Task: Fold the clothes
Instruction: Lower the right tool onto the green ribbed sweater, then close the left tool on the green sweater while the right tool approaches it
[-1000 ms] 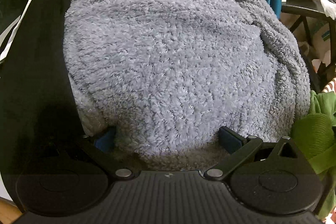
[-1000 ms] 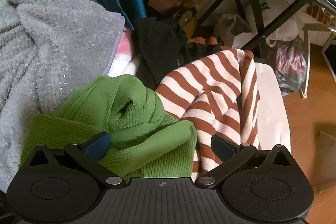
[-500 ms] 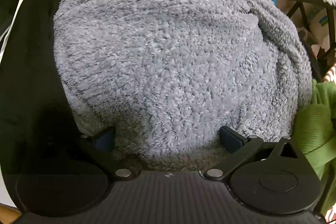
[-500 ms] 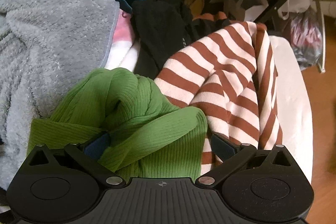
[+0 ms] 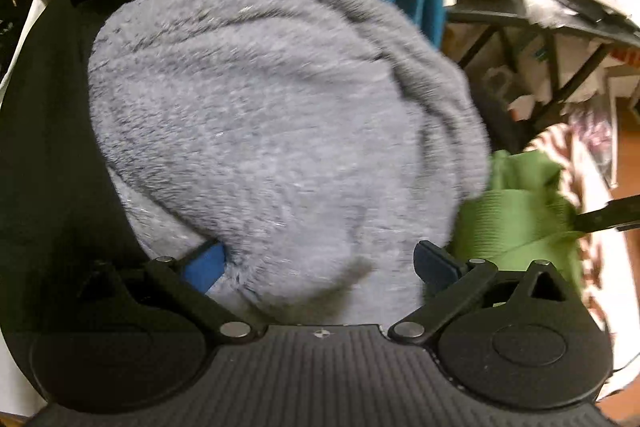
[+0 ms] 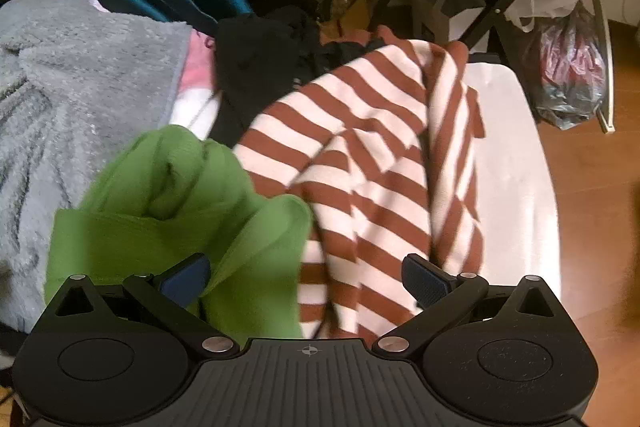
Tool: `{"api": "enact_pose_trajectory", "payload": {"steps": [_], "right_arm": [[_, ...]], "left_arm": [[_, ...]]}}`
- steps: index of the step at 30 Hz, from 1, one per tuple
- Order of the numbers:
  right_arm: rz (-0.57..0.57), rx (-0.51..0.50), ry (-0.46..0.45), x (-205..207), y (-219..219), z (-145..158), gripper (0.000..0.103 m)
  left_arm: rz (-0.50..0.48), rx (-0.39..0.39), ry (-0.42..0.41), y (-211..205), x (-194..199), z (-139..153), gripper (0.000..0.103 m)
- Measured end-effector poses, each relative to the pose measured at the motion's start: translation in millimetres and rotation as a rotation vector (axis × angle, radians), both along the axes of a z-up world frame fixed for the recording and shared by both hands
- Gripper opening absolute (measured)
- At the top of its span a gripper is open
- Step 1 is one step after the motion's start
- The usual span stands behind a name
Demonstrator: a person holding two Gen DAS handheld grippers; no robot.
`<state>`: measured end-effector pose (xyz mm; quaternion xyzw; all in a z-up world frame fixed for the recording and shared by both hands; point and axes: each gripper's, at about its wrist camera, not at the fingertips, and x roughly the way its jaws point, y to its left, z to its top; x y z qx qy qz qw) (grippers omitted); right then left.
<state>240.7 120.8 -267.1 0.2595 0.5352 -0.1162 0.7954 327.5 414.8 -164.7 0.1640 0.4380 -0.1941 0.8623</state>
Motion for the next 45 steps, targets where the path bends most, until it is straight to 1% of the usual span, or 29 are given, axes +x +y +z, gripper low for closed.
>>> {"api": "enact_pose_trajectory", "payload": {"steps": [1, 3, 5, 7, 10, 12, 15, 19, 24, 31, 32, 33, 35, 37, 38, 39, 40, 43, 45], "right_arm": [[0.005, -0.004, 0.001, -2.2, -2.2, 1.4, 0.102], [0.019, -0.02, -0.003, -6.6, -6.0, 4.8, 0.102], [0.033, -0.042, -0.006, -10.0, -9.3, 8.0, 0.102], [0.043, -0.059, -0.008, -12.7, -12.7, 10.5, 0.102], [0.05, -0.059, -0.003, -14.8, -17.5, 13.3, 0.102], [0.062, -0.064, -0.006, -15.3, -18.7, 16.6, 0.102], [0.079, -0.076, -0.011, -16.7, -17.7, 21.3, 0.102], [0.096, -0.075, 0.0, -19.8, -16.4, 24.2, 0.102], [0.106, -0.08, 0.003, -27.4, -17.7, 28.1, 0.102], [0.075, -0.065, 0.016, -36.8, -25.6, 26.3, 0.102], [0.072, -0.063, 0.018, -37.9, -26.1, 25.7, 0.102], [0.07, -0.06, 0.02, -39.1, -26.4, 25.3, 0.102], [0.066, -0.056, 0.023, -41.7, -26.6, 24.8, 0.102], [0.065, -0.053, 0.025, -43.6, -26.6, 24.5, 0.102], [0.064, -0.052, 0.026, -44.4, -26.6, 24.4, 0.102], [0.064, -0.051, 0.026, -45.1, -26.6, 24.4, 0.102], [0.065, -0.05, 0.024, -45.3, -26.7, 24.9, 0.102], [0.065, -0.048, 0.024, -46.3, -26.9, 24.8, 0.102], [0.067, -0.044, 0.025, -45.7, -26.6, 23.5, 0.102]], "left_arm": [[-0.007, -0.009, 0.005, 0.5, -2.9, 1.1, 0.098], [-0.017, -0.031, 0.024, 3.2, -5.4, 3.2, 0.089], [-0.021, -0.064, 0.049, 0.1, -14.7, 4.5, 0.086], [-0.022, -0.098, 0.073, -8.6, -29.3, 4.3, 0.086], [-0.051, -0.07, 0.079, -28.6, -28.3, -10.8, 0.086], [-0.075, -0.046, 0.09, -37.9, -33.1, -19.4, 0.082], [-0.112, -0.017, 0.114, -51.3, -39.0, -26.7, 0.081], [-0.136, -0.041, 0.138, -68.0, -43.1, -28.0, 0.081], [-0.168, -0.001, 0.13, -78.2, -48.3, -34.9, 0.081], [-0.258, 0.118, 0.075, -100.4, -58.8, -48.3, 0.081], [-0.264, 0.146, 0.07, -104.9, -59.0, -52.7, 0.077], [-0.268, 0.165, 0.071, -108.1, -58.8, -56.0, 0.063], [-0.282, 0.168, 0.085, -113.5, -59.1, -58.1, 0.046], [-0.302, 0.182, 0.064, -116.7, -62.8, -55.2, 0.033], [-0.31, 0.188, 0.055, -118.0, -64.5, -53.5, 0.023], [-0.309, 0.186, 0.054, -117.2, -65.5, -50.2, 0.019], [-0.305, 0.18, 0.054, -116.0, -66.1, -46.6, 0.018], [-0.246, 0.088, 0.076, -102.5, -62.6, -29.9, 0.015], [-0.197, 0.042, 0.085, -94.9, -59.4, -21.7, 0.014]]}}
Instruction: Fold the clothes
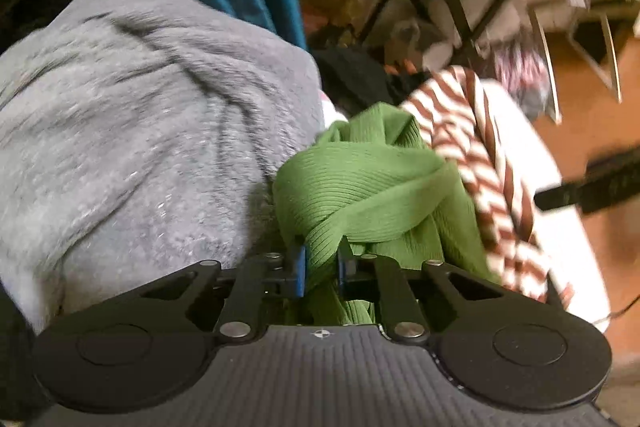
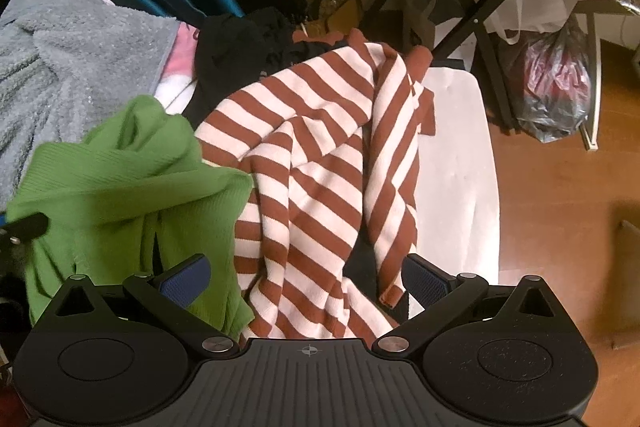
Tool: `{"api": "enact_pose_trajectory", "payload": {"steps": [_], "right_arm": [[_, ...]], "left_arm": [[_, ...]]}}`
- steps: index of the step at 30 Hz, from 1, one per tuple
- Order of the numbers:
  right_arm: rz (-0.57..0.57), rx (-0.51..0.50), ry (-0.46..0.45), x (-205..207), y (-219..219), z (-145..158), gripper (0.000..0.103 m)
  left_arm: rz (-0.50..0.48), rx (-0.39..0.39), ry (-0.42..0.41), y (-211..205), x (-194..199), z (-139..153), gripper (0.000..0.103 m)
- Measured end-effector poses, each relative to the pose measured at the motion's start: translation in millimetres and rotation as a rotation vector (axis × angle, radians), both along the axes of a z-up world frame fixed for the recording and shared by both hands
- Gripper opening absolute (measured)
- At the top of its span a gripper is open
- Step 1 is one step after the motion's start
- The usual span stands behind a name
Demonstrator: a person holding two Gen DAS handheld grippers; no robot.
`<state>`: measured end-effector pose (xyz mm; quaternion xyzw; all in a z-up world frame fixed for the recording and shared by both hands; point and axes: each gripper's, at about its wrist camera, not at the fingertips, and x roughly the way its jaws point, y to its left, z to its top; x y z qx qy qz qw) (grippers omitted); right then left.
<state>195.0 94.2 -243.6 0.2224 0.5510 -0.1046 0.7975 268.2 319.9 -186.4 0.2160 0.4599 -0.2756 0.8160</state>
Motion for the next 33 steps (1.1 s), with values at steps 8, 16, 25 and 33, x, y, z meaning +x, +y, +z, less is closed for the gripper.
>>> {"api": "enact_pose_trajectory", "payload": {"steps": [8, 16, 25, 33], "right_arm": [[0.075, 0.004, -0.009, 9.1, 16.3, -4.3, 0.102], [0.096, 0.015, 0.017, 17.2, 28.2, -14.9, 0.102], [0.154, 0.046, -0.012, 30.1, 46.2, -28.9, 0.102], [0.257, 0.081, 0.022, 51.3, 80.1, -49.8, 0.08]], "left_arm": [[0.088, -0.099, 0.006, 15.0, 0.9, 29.7, 0.012], [0.145, -0.173, -0.114, 27.3, 7.6, 65.4, 0.007], [0.189, -0.323, -0.198, 40.4, 14.0, 104.0, 0.007], [0.214, -0.398, -0.256, 59.8, 16.0, 136.5, 0.007]]}}
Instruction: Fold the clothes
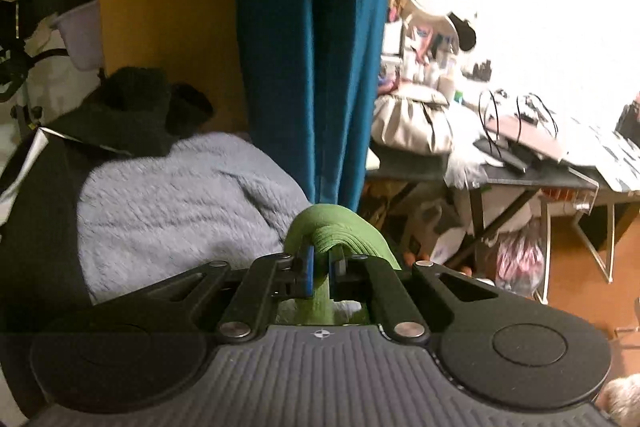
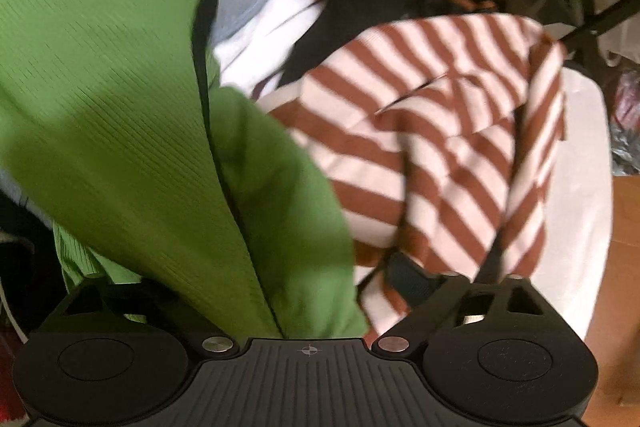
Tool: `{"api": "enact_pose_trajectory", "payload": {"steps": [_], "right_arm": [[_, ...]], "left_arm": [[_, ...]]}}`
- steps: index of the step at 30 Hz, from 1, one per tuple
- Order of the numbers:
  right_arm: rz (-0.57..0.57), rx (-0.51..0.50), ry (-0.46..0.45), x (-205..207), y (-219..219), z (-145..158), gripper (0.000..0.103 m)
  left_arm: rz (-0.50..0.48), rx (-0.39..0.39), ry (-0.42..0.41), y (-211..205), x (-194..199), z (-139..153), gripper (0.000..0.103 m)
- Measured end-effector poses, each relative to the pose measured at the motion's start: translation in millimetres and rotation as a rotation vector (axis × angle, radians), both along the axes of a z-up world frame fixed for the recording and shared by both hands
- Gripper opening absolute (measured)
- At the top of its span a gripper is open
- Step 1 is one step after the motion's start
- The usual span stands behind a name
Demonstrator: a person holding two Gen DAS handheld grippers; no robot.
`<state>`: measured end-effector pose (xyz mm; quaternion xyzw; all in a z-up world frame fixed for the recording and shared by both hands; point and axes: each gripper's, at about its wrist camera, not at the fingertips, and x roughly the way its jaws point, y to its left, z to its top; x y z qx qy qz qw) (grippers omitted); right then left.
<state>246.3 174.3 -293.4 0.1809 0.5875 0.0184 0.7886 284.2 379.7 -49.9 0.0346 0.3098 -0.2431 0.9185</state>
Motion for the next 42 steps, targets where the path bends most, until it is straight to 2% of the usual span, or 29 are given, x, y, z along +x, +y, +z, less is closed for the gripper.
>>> {"api": "enact_pose_trajectory", "payload": {"steps": [1, 2, 4, 5, 7, 13, 17, 23, 27, 31, 33, 35, 38, 42], "right_arm": [[0.01, 0.004, 0.006, 2.2, 2.3, -1.8, 0.071], [0.016, 0.011, 0.01, 4.3, 3.7, -2.4, 0.066], [-0.011, 0.042, -0.008, 7.8, -1.5, 7.2, 0.04], [-0.033, 0.055, -0.031, 9.8, -6.0, 16.7, 0.033], [-0.066, 0.073, -0.092, 14.9, -15.1, 40.9, 0.01], [-0.111, 0.071, -0.37, 39.7, -39.5, 145.3, 0.008], [-0.091, 0.091, -0.536, 62.7, -45.3, 216.8, 0.008], [0.016, 0.13, -0.721, 103.1, -11.6, 306.3, 0.007], [0.121, 0.178, -0.82, 134.0, 30.3, 360.4, 0.007], [0.249, 0.186, -0.967, 149.2, 78.2, 402.9, 0.007], [0.295, 0.207, -0.967, 160.7, 96.4, 407.6, 0.007], [0.329, 0.201, -0.907, 178.4, 114.6, 396.8, 0.007], [0.376, 0.149, -0.784, 199.2, 139.8, 356.1, 0.007], [0.381, 0.058, -0.628, 216.8, 161.0, 292.4, 0.007]], "left_arm": [[0.006, -0.009, -0.006, 3.5, 0.7, 3.5, 0.007], [0.013, -0.019, -0.008, 7.5, 1.8, 6.4, 0.007], [0.024, -0.029, -0.016, 14.8, 2.8, 11.9, 0.006], [0.029, -0.035, -0.022, 18.6, 3.3, 14.5, 0.006], [0.051, -0.06, -0.038, 28.5, 4.2, 20.3, 0.006], [0.173, -0.172, -0.12, 71.6, 10.8, 46.0, 0.006], [0.248, -0.228, -0.193, 103.7, 12.4, 66.6, 0.006], [0.354, -0.285, -0.309, 149.8, 7.4, 100.3, 0.006], [0.447, -0.315, -0.381, 185.5, 5.9, 122.6, 0.006], [0.539, -0.313, -0.456, 217.5, 1.6, 138.5, 0.007], [0.568, -0.303, -0.454, 232.9, 3.2, 139.9, 0.007], [0.585, -0.287, -0.413, 242.4, 10.4, 132.1, 0.007], [0.594, -0.218, -0.332, 246.7, 23.2, 104.5, 0.007], [0.608, -0.197, -0.164, 255.4, 42.7, 58.1, 0.007]]}}
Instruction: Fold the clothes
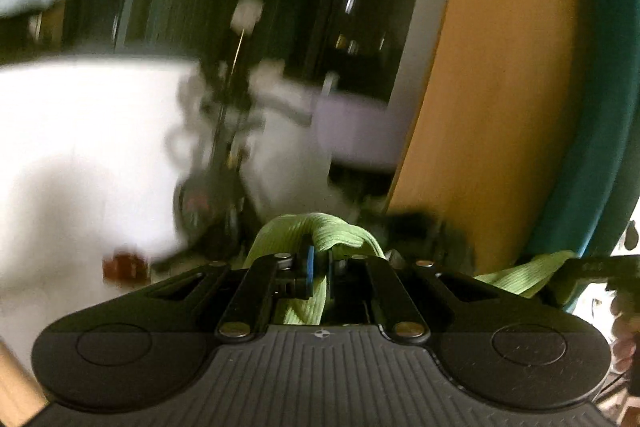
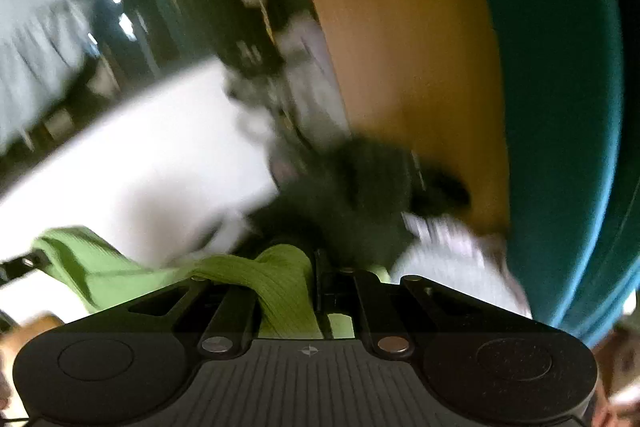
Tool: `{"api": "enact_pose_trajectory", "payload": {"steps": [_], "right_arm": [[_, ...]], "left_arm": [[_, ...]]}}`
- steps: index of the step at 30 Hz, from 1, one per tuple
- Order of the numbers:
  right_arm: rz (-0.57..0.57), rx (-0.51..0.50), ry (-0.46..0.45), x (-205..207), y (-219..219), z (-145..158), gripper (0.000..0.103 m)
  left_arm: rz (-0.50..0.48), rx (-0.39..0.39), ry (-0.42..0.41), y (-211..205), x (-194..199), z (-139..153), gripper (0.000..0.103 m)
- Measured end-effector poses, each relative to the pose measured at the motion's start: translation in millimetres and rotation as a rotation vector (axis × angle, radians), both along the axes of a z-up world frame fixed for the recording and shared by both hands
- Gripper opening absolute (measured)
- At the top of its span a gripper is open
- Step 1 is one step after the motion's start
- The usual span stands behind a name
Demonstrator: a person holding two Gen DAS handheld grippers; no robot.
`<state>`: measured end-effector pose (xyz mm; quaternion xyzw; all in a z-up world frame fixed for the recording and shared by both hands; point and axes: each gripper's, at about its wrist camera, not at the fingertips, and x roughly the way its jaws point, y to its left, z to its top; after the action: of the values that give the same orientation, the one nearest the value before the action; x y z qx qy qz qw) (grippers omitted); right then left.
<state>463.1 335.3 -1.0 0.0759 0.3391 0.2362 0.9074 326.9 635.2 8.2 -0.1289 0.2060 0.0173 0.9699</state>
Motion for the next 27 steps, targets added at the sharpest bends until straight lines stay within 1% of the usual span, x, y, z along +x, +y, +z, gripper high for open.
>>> {"api": "enact_pose_trajectory", "payload": {"steps": [2, 5, 7, 10, 11, 13, 14, 15, 16, 18, 19, 20, 21, 22, 23, 24, 26, 27], "right_arm": [[-0.017, -0.058, 0.055, 6.2, 8.1, -28.8, 0.007], [-0.016, -0.132, 0.086, 0.4, 17.5, -53.3, 0.009], [-0.003, -0.168, 0.06, -7.0, 21.1, -61.2, 0.011], [-0.003, -0.179, 0.055, -4.4, 24.6, -66.1, 0.015], [-0.01, -0.177, 0.065, -2.8, 25.4, -66.4, 0.02], [-0.037, -0.16, 0.104, -5.6, 21.5, -63.9, 0.046], [-0.053, -0.138, 0.116, -8.4, 16.0, -64.0, 0.051], [-0.068, -0.116, 0.126, -11.5, 10.3, -63.9, 0.058], [-0.084, -0.102, 0.131, -15.6, 3.3, -63.6, 0.062], [-0.12, -0.093, 0.143, -23.7, -12.1, -65.9, 0.062], [-0.138, -0.091, 0.153, -27.2, -19.7, -68.5, 0.065], [-0.155, -0.083, 0.164, -30.5, -27.0, -72.5, 0.068], [-0.171, -0.074, 0.175, -33.8, -34.3, -76.4, 0.07], [-0.188, -0.064, 0.189, -36.9, -41.6, -80.7, 0.07], [-0.207, -0.046, 0.216, -39.7, -49.1, -86.1, 0.07], [-0.23, -0.027, 0.243, -43.5, -56.6, -90.9, 0.07], [-0.263, 0.004, 0.276, -52.3, -68.4, -101.1, 0.07], [-0.271, 0.008, 0.285, -57.0, -72.1, -105.8, 0.07]], "left_arm": [[-0.005, -0.015, 0.062, 2.1, 7.9, -19.5, 0.007], [-0.041, -0.038, 0.127, 3.4, 15.5, -41.0, 0.007], [-0.081, -0.052, 0.167, -1.0, 19.4, -54.3, 0.007], [-0.142, -0.025, 0.214, -18.1, 13.0, -74.0, 0.007], [-0.158, -0.015, 0.23, -21.9, 15.0, -79.5, 0.007], [-0.185, 0.0, 0.255, -30.6, 17.6, -88.3, 0.007], [-0.2, 0.006, 0.265, -34.2, 20.0, -90.4, 0.007], [-0.22, 0.011, 0.261, -37.9, 21.1, -89.4, 0.007], [-0.24, 0.016, 0.257, -41.6, 22.2, -88.3, 0.008], [-0.288, 0.023, 0.252, -49.7, 25.3, -84.2, 0.014], [-0.313, 0.025, 0.252, -53.7, 26.2, -83.6, 0.015], [-0.339, 0.027, 0.254, -58.0, 26.0, -82.7, 0.02], [-0.373, 0.019, 0.256, -63.1, 26.5, -83.0, 0.03], [-0.407, 0.012, 0.257, -68.2, 27.1, -83.3, 0.038], [-0.439, 0.006, 0.259, -73.5, 27.7, -83.7, 0.052], [-0.459, 0.008, 0.262, -80.4, 28.7, -84.8, 0.057], [-0.498, 0.016, 0.268, -94.4, 31.0, -87.3, 0.058], [-0.509, 0.039, 0.281, -102.6, 33.5, -90.3, 0.058]]}}
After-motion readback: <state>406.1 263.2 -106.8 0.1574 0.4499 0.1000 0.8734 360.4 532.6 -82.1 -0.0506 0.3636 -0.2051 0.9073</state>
